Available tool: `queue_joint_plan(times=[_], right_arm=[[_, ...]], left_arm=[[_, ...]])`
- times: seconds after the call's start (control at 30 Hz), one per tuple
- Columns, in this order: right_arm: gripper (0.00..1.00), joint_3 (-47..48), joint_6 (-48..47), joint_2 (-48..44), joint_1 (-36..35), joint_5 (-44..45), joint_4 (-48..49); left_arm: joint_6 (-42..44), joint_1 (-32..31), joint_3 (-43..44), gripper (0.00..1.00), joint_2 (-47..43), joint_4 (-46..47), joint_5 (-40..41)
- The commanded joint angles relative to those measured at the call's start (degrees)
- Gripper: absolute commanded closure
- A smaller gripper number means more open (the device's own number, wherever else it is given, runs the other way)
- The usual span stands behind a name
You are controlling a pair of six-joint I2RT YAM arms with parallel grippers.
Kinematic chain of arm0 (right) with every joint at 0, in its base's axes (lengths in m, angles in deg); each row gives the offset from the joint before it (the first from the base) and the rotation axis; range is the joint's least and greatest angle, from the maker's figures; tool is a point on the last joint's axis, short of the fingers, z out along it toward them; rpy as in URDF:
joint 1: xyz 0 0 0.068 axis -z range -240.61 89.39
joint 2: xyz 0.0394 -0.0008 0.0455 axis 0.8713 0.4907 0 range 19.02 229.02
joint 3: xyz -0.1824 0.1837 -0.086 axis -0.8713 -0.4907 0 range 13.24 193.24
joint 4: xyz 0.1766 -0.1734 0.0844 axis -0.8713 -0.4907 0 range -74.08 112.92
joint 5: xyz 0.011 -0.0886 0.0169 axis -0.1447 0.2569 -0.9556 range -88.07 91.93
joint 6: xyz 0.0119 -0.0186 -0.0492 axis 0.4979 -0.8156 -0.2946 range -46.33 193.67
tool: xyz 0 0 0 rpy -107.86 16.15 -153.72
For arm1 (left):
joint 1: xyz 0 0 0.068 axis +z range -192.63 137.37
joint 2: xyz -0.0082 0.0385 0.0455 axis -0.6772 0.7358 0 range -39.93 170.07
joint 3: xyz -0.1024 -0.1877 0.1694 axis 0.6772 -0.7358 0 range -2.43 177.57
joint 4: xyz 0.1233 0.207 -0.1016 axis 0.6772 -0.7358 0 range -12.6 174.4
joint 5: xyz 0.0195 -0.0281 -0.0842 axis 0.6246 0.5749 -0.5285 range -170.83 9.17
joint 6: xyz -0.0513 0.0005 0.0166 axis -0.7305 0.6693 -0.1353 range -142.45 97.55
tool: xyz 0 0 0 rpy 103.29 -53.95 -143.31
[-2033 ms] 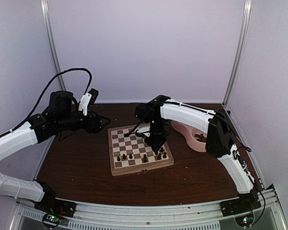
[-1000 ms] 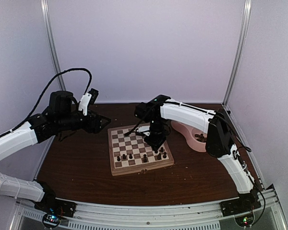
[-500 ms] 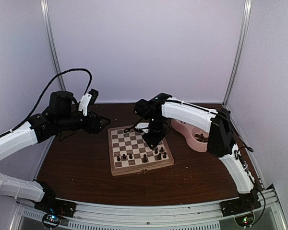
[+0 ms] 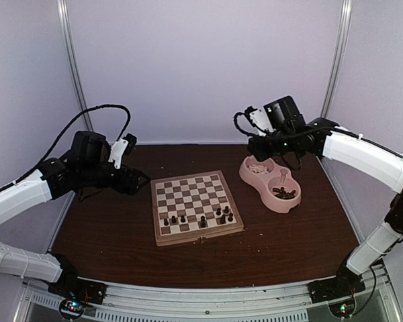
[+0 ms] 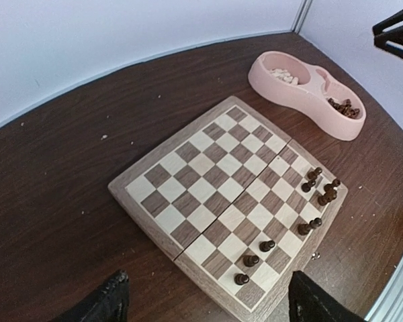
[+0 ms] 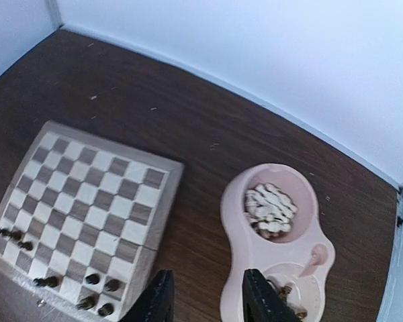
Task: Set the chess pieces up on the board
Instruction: Adjust the pawn at b7, then pick up the knight from the storage box.
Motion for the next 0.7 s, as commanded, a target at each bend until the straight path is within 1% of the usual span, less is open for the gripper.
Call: queue_joint_plan(times=[0.0,0.03,0.07,0.2,0.33,0.4,0.5,0.6,0.67], right_arm=[[0.64,-7.2,5.1,-2.9,5.7,3.5,7.5],[0.65,-8.0,6.0,-3.2,7.0,3.7,6.4],[0.67,-8.9,7.1,-3.3,8.8,2.9,5.1],[0.72,-12.0,9.6,-2.6,15.7,-4.1,2.1],[0.73,-14.1,9.6,-0.7,20.2,-8.7,1.3],[0.73,-14.2,8.5,0.9,20.9,-9.1,0.8],[0.71,-12.3,3.6,4.8,21.3,-10.2,-1.2],[0.71,-8.4,0.1,10.0,21.5,-6.8,-5.2],[0.72,-6.7,-3.8,12.9,21.7,-8.0,-6.0]], left_arm=[[-0.3,0.0,-1.1,0.11,-2.6,-4.7,4.3],[-0.6,0.0,-2.2,0.04,-3.5,-4.6,5.9],[-1.1,0.0,-3.4,0.03,-4.3,-4.3,6.9],[-3.3,0.0,-8.8,0.02,-8.1,-2.3,9.6],[-5.1,0.0,-16.5,0.02,-12.4,1.7,12.3],[-5.2,0.0,-21.0,0.02,-14.9,4.7,13.5],[-4.3,0.0,-27.7,0.03,-17.5,9.0,14.8],[-3.3,0.0,-32.0,0.02,-18.2,12.5,14.8],[-2.7,0.0,-34.3,0.02,-18.2,14.8,14.0]])
